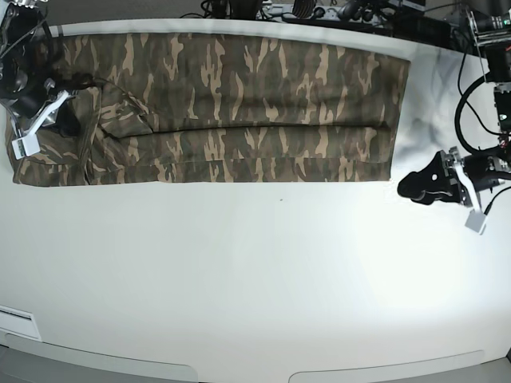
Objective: Fold the T-shirt properly
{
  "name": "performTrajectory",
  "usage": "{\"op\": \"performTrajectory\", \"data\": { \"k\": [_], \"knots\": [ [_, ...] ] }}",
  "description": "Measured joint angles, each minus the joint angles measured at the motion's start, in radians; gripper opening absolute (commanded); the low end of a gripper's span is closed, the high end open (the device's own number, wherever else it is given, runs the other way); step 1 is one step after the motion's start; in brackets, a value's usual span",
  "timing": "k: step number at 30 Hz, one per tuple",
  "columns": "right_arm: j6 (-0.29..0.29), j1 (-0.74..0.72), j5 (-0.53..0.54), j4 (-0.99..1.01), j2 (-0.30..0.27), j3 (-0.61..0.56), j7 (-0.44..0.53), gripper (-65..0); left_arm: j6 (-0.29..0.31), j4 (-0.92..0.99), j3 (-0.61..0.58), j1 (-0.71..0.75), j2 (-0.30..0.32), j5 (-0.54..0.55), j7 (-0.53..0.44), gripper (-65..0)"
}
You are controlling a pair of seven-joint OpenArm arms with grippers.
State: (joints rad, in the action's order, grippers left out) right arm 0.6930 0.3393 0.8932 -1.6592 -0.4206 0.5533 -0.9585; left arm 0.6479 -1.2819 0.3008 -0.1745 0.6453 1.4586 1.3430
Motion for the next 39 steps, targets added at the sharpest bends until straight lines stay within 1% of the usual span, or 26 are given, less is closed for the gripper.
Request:
{"op": "performTrajectory", "data": {
  "k": [5,7,8,10,12,14,16,18,20,22,25,28,31,33,35,37,39],
  "knots": [
    [0.000,0.002,-0.057,0.000,0.000,0.000,0.000,-65.0,0.000,0.000,0.080,0.000,0.000,0.000,0.001,-24.5],
    [0.000,0.001,-0.089,0.000,0.007,0.000,0.007,-65.0,-0.017,0.000,0.092,0.000,0.000,0.000,0.000,-24.5],
    [-0.015,0.001,-0.117,0.000,0.014,0.000,0.021,-65.0,-0.019,0.000,0.092,0.000,0.000,0.000,0.000,-24.5],
    [-0.092,0.001,-0.166,0.000,0.030,0.000,0.062,-65.0,-0.019,0.000,0.092,0.007,-0.001,0.000,0.000,-24.5],
    [-0.178,-0.001,-0.226,-0.002,0.043,0.000,0.076,-65.0,-0.019,0.000,0.092,0.023,-0.002,0.000,0.002,-24.5],
    [-0.247,-0.004,-0.262,-0.003,0.058,0.000,0.087,-65.0,-0.019,0.000,0.092,0.039,-0.003,0.000,0.003,-24.5],
    [-0.302,-0.004,-0.293,-0.003,0.074,0.000,0.094,-65.0,-0.019,0.000,0.092,0.054,-0.003,0.000,0.000,-24.5],
    [-0.339,-0.010,-0.330,-0.005,0.092,0.001,0.107,-65.0,-0.019,0.000,0.092,0.071,-0.003,0.000,0.000,-24.5],
    [-0.361,-0.015,-0.352,-0.009,0.112,0.002,0.114,-65.0,-0.046,0.000,0.092,0.093,-0.002,0.000,-0.001,-24.5],
    [-0.386,-0.023,-0.378,-0.009,0.129,0.004,0.122,-65.0,-0.050,0.000,0.092,0.113,-0.003,0.000,0.001,-24.5],
    [-0.454,-0.042,-0.443,-0.012,0.146,0.004,0.128,-65.0,-0.050,0.000,0.092,0.133,-0.003,0.000,0.000,-24.5],
    [-0.515,-0.060,-0.509,-0.011,0.146,0.004,0.120,-65.0,-0.050,0.000,0.092,0.159,-0.002,0.000,0.000,-24.5],
    [-0.590,-0.080,-0.576,-0.010,0.146,0.004,0.105,-65.0,-0.065,0.000,0.092,0.182,-0.003,0.000,0.000,-24.5],
    [-0.607,-0.096,-0.594,-0.008,0.146,0.005,0.079,-65.0,-0.065,0.000,0.092,0.198,-0.003,0.000,0.000,-24.5],
    [-0.607,-0.110,-0.599,-0.008,0.146,0.005,0.063,-65.0,-0.065,0.000,0.090,0.209,-0.003,0.000,0.004,-24.5],
    [-0.590,-0.130,-0.608,-0.008,0.146,0.005,0.048,-64.3,-0.072,0.000,0.084,0.210,-0.003,0.000,0.012,-24.5],
    [-0.573,-0.155,-0.611,-0.009,0.146,0.005,0.030,-52.6,-0.073,0.000,0.084,0.210,-0.003,0.000,0.011,-24.5]
  ]
}}
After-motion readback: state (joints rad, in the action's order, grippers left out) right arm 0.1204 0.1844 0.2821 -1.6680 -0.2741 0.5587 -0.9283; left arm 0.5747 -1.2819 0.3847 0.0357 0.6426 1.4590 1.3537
